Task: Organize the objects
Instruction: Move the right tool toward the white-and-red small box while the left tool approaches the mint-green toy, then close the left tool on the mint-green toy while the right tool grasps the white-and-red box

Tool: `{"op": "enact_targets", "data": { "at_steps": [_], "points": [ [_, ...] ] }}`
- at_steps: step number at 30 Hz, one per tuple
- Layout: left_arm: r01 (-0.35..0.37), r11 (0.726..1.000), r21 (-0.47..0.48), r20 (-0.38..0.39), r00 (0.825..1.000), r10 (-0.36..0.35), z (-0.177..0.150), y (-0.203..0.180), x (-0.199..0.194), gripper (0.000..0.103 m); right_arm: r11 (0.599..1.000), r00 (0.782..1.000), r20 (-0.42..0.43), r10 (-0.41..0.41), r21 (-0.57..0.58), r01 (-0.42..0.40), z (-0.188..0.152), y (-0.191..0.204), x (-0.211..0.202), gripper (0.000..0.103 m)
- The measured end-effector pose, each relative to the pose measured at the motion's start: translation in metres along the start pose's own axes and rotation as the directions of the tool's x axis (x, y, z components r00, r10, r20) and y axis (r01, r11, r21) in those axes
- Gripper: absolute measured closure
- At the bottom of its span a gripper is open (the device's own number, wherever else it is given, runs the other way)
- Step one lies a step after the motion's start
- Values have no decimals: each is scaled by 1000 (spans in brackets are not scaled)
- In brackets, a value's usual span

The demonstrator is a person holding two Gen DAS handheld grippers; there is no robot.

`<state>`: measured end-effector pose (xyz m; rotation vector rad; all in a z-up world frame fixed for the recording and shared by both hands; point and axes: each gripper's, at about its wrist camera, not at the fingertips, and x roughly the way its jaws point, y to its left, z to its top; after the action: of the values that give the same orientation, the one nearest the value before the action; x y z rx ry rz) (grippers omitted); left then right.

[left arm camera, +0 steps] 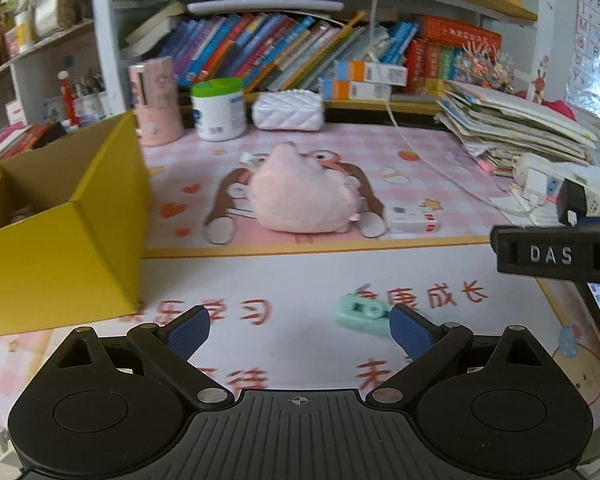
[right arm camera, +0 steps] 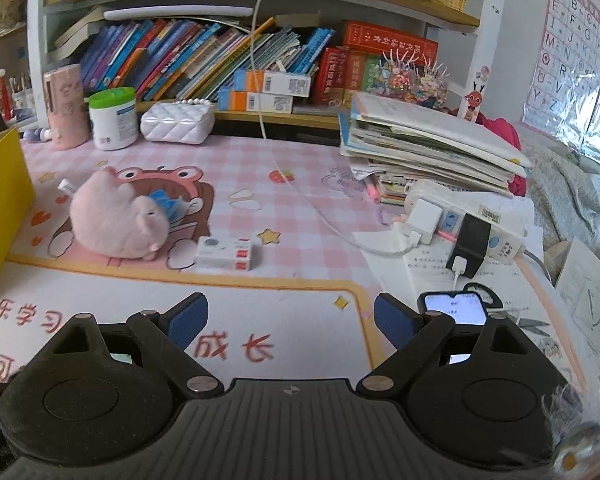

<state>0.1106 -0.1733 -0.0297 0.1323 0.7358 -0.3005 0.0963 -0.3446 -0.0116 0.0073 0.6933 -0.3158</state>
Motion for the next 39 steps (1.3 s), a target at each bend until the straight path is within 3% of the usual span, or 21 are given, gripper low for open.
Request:
{"op": "enact_targets", "data": {
  "at_steps": [7,11,15,19,23,32,39],
  "points": [
    [37,999,39,-41,999,-35,7,-28,27,6,1000,1000,9,14,-2,-14,7,-18,15,13],
    [68,992,106,-83,995,-59,4,-42,44,20,1000,1000,2,28,-6,-28,10,-22,23,13],
    [95,989,116,-102,991,-83,6,-45,55,21,999,999,-7,38,-12,-38,11,-24,31,13],
    [113,986,126,-136,986,-96,5,-46,66,33,999,999,-20,47,-9,-47,14,-24,38,13],
    [123,986,116,-131,985,-107,6,-43,68,33,998,997,-24,67,-11,-67,18,-21,46,13],
    [52,999,5,-68,996,-52,19,-6,46,33,989,990,-54,132,-55,-135,33,6,90,14],
    [-11,998,-54,-41,999,9,18,21,30,34,978,977,-118,179,-87,-189,38,37,133,21]
  ]
}}
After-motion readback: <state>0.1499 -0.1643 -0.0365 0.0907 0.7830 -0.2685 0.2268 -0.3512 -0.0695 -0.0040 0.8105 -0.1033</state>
